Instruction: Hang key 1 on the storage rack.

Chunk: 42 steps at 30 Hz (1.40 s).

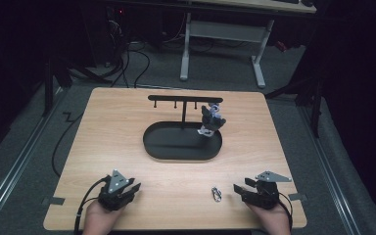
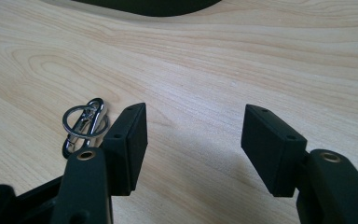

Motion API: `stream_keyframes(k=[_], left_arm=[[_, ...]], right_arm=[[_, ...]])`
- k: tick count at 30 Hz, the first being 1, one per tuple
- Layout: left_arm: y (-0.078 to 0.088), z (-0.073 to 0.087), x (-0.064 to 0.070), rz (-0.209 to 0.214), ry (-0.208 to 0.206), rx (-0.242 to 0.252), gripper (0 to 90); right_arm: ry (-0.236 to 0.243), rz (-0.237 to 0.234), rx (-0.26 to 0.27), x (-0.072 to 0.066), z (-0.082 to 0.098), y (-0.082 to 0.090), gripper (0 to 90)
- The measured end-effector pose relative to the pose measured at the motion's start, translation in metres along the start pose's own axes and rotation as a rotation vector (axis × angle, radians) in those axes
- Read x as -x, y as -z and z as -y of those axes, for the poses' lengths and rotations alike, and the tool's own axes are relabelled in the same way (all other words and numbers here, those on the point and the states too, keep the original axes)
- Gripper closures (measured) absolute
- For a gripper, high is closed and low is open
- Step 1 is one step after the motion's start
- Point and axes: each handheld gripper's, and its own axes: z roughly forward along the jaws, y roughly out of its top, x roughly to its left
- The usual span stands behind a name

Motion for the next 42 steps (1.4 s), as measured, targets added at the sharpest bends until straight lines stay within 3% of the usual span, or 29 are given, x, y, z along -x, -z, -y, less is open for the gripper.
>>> stream_keyframes(k=[1, 2, 4, 7, 10, 18, 19, 28, 32, 38, 40, 42], left_arm=[[0.004, 0.005, -0.003, -0.032, -0.005, 0.012, 62.8], [0.010, 0.011, -0.006, -0.046, 0.016, 0.025, 61.0], [0.017, 0.012, -0.012, -0.032, 0.063, 0.039, 58.0], [0.023, 0.010, -0.016, -0.026, 0.076, 0.074, 53.9], [0.023, 0.010, -0.018, 0.012, 0.105, 0.085, 52.3], [0.019, 0.010, -0.015, 0.030, 0.080, 0.079, 47.5], [0.019, 0.010, -0.015, 0.035, 0.082, 0.079, 47.2], [0.020, 0.010, -0.015, 0.060, 0.080, 0.088, 46.4], [0.020, 0.011, -0.016, 0.071, 0.077, 0.084, 46.3], [0.022, 0.010, -0.017, 0.078, 0.080, 0.093, 46.3], [0.021, 0.010, -0.017, 0.079, 0.077, 0.093, 46.2], [0.021, 0.010, -0.018, 0.082, 0.077, 0.089, 46.2]], right_arm=[[0.008, 0.004, 0.005, 0.000, 0.000, 0.000, 40.9], [0.009, 0.012, 0.004, 0.000, 0.000, 0.000, 40.5], [-0.008, 0.010, 0.009, 0.000, 0.001, 0.000, 40.5], [-0.015, 0.001, 0.009, -0.002, 0.002, 0.000, 40.8], [-0.006, 0.008, 0.006, -0.004, 0.002, -0.002, 41.0], [-0.010, 0.026, 0.013, -0.006, 0.002, -0.004, 46.9], [0.000, 0.024, 0.003, -0.006, 0.002, -0.004, 50.6], [0.115, 0.063, -0.085, -0.017, -0.011, -0.008, 49.5], [0.192, 0.075, -0.167, -0.024, -0.019, -0.010, 47.7], [0.237, 0.058, -0.298, -0.028, -0.031, -0.014, 42.6], [0.276, 0.069, -0.334, -0.029, -0.036, -0.013, 42.1], [0.271, 0.047, -0.372, -0.030, -0.039, -0.013, 42.5]])
